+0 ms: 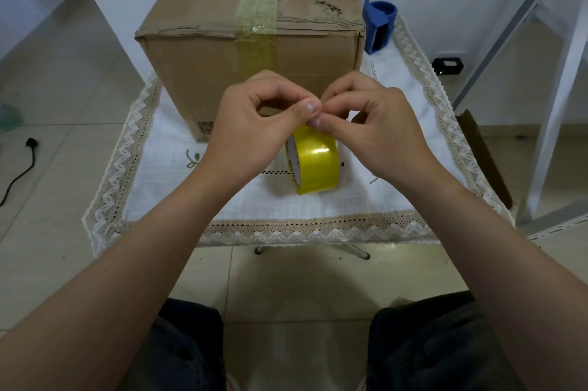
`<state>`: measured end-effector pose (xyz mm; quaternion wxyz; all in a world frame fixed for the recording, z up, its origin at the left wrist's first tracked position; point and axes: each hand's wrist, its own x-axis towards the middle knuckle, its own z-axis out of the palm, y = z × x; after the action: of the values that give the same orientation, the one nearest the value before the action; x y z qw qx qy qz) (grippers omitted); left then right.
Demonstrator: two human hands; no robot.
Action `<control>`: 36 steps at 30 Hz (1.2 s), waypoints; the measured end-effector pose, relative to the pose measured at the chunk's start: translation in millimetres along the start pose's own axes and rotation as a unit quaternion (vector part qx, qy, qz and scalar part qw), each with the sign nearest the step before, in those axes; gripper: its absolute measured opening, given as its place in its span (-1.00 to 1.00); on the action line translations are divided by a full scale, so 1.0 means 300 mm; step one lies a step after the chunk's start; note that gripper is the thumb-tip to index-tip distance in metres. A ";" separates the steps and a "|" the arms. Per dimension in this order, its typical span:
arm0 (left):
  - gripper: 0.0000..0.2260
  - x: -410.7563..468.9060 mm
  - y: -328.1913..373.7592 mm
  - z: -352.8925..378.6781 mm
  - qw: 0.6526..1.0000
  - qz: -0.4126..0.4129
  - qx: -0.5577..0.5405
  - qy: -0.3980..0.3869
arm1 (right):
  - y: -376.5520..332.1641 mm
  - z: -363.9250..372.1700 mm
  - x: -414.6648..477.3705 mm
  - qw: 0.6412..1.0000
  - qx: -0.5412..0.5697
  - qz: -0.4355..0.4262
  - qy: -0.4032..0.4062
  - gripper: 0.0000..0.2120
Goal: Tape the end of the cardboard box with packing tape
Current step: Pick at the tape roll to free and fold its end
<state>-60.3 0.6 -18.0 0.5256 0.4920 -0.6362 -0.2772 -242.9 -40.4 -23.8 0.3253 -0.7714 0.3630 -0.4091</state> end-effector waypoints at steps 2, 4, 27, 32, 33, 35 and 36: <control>-0.91 0.004 -0.001 -0.002 1.000 -0.018 -0.015 -0.008 | -0.002 -0.003 0.006 1.000 0.001 0.014 0.010 -0.95; -0.89 0.007 -0.002 -0.002 0.998 -0.055 -0.035 -0.027 | -0.005 -0.003 0.007 0.999 0.008 0.032 0.023 -0.92; -0.78 -0.014 0.003 0.029 0.982 -0.165 -0.069 -0.068 | -0.012 -0.027 0.003 0.994 0.018 0.073 0.074 -0.97; -0.81 -0.012 0.006 0.034 0.985 -0.160 -0.060 -0.035 | -0.002 -0.026 0.001 0.995 0.011 0.071 0.074 -0.92; -0.81 -0.011 0.006 0.032 0.985 -0.161 -0.060 -0.033 | -0.005 -0.027 0.002 0.994 0.011 0.076 0.075 -0.89; -0.80 -0.014 0.007 0.028 0.984 -0.165 -0.057 -0.034 | -0.008 -0.033 0.004 0.993 0.018 0.087 0.077 -0.74; -0.80 -0.015 0.008 0.028 0.984 -0.168 -0.056 -0.033 | -0.007 -0.038 0.005 0.993 0.022 0.089 0.078 -0.69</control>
<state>-69.2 4.2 -20.3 0.4769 0.5521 -0.5455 -0.4126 -251.6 -42.9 -16.3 0.3484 -0.6946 0.4448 -0.4454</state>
